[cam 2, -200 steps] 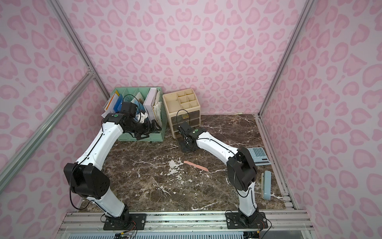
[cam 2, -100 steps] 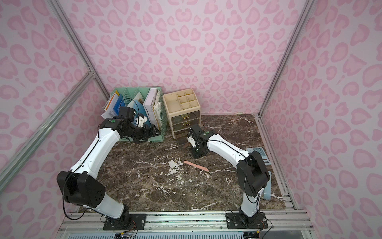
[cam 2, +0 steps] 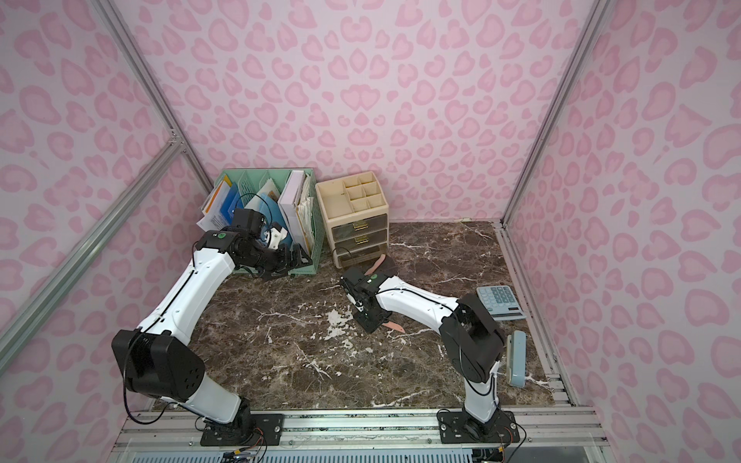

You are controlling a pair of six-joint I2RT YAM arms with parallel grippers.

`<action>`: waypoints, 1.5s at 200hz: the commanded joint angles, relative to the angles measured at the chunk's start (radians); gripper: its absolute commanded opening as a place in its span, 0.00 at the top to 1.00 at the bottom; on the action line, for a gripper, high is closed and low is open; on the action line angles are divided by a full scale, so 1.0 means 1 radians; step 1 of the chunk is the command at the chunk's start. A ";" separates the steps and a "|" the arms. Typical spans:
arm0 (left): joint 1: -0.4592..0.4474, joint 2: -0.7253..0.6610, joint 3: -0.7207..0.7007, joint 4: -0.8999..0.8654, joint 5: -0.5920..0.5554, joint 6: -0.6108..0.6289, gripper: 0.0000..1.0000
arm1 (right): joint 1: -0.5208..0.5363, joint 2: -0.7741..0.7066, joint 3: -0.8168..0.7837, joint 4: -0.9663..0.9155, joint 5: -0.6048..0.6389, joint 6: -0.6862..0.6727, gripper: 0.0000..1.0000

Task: Place the fruit knives into the drawer by color
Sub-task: Pick up the fruit knife from the center of the board.

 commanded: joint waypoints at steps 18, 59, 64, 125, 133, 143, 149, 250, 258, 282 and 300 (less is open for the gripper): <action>-0.001 0.014 -0.019 0.013 0.027 0.020 0.01 | 0.000 0.081 0.036 -0.044 0.117 0.021 0.52; -0.001 0.023 -0.028 0.010 0.027 0.035 0.02 | -0.025 0.079 -0.001 0.023 0.116 0.022 0.52; 0.000 0.024 -0.031 0.011 0.027 0.035 0.02 | -0.030 0.078 -0.008 0.036 0.108 0.019 0.52; 0.000 0.023 -0.063 0.015 0.021 0.044 0.01 | -0.051 0.050 -0.083 0.136 -0.002 -0.016 0.50; -0.001 0.025 -0.065 0.017 0.022 0.042 0.01 | -0.055 0.048 -0.083 0.145 -0.013 -0.022 0.50; 0.000 0.025 -0.068 0.019 0.023 0.038 0.01 | -0.063 0.051 -0.083 0.149 -0.037 -0.031 0.50; -0.001 0.024 -0.068 0.021 0.022 0.037 0.02 | -0.065 0.053 -0.083 0.151 -0.037 -0.033 0.50; 0.000 0.013 -0.082 0.026 0.013 0.023 0.01 | -0.091 0.061 -0.160 0.188 -0.098 -0.047 0.48; 0.000 0.010 -0.085 0.030 0.013 0.023 0.01 | -0.091 0.057 -0.168 0.185 -0.100 -0.041 0.48; -0.001 0.008 -0.092 0.037 0.013 0.018 0.02 | -0.078 0.044 -0.188 0.179 -0.110 -0.016 0.49; 0.000 0.003 -0.092 0.042 0.014 0.014 0.01 | -0.057 0.029 -0.208 0.171 -0.103 0.012 0.49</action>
